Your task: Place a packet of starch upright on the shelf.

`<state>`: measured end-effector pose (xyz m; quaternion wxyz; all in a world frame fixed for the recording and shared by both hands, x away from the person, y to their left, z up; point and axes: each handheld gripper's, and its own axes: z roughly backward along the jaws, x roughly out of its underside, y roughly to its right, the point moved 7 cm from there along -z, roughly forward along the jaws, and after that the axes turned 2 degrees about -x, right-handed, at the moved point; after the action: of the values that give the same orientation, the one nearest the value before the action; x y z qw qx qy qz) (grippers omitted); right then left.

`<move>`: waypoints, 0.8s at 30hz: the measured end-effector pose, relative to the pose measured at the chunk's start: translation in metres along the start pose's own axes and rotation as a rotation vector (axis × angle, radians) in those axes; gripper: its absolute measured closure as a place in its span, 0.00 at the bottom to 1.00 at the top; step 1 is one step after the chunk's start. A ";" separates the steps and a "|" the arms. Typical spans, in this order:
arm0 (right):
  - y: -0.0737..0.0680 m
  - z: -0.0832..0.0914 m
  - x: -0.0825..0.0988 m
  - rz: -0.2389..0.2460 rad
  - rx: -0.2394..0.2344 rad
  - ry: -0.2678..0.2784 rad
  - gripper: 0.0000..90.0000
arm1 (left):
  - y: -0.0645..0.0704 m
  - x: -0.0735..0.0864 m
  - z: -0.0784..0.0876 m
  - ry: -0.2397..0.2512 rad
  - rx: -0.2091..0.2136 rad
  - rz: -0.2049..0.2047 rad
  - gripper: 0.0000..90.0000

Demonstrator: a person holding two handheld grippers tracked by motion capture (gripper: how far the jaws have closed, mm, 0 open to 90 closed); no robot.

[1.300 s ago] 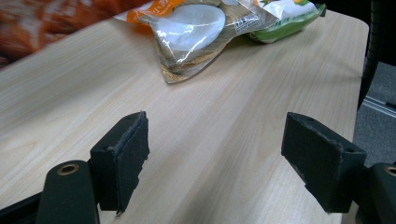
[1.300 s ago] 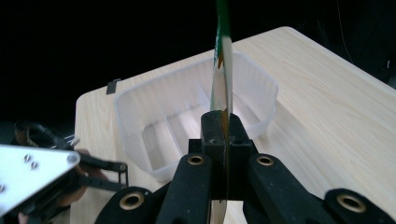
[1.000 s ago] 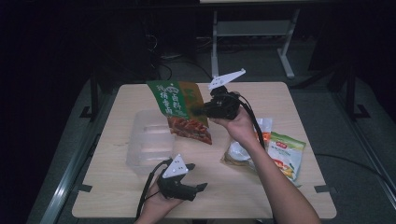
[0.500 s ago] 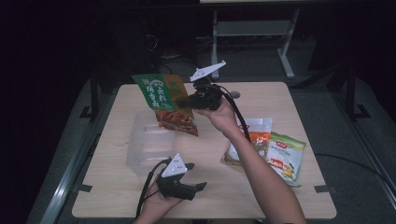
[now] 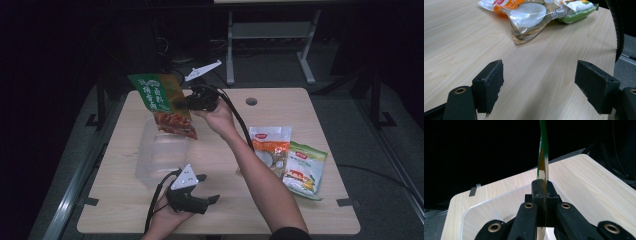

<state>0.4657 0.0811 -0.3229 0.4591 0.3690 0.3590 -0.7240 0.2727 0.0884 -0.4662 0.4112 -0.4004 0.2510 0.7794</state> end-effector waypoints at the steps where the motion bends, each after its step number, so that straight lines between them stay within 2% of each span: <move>1: -0.001 -0.003 -0.001 -0.006 -0.004 0.000 1.00 | 0.000 0.000 0.000 0.000 -0.001 -0.003 0.25; 3: 0.000 -0.010 -0.002 -0.001 -0.003 0.000 1.00 | 0.000 0.000 0.000 0.006 0.000 0.007 0.25; 9: 0.005 -0.028 -0.001 -0.019 -0.017 0.017 1.00 | -0.001 0.001 0.002 0.001 -0.001 -0.002 0.25; 14: 0.010 -0.042 0.004 -0.033 -0.014 0.033 1.00 | 0.000 0.000 0.003 0.010 0.000 0.012 0.25; 17: 0.010 -0.048 0.009 -0.045 -0.020 0.043 1.00 | -0.001 0.000 0.004 0.007 -0.003 -0.007 0.25; 20: 0.012 -0.053 0.014 -0.040 -0.021 0.042 1.00 | -0.001 0.001 0.004 0.006 -0.001 0.002 0.25; 24: 0.014 -0.053 0.016 -0.054 -0.037 0.071 1.00 | 0.001 0.001 0.003 0.004 0.001 -0.004 0.25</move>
<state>0.4852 0.1158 -0.3641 0.4328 0.3762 0.3983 -0.7159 0.2705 0.0911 -0.4652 0.4122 -0.4023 0.2515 0.7778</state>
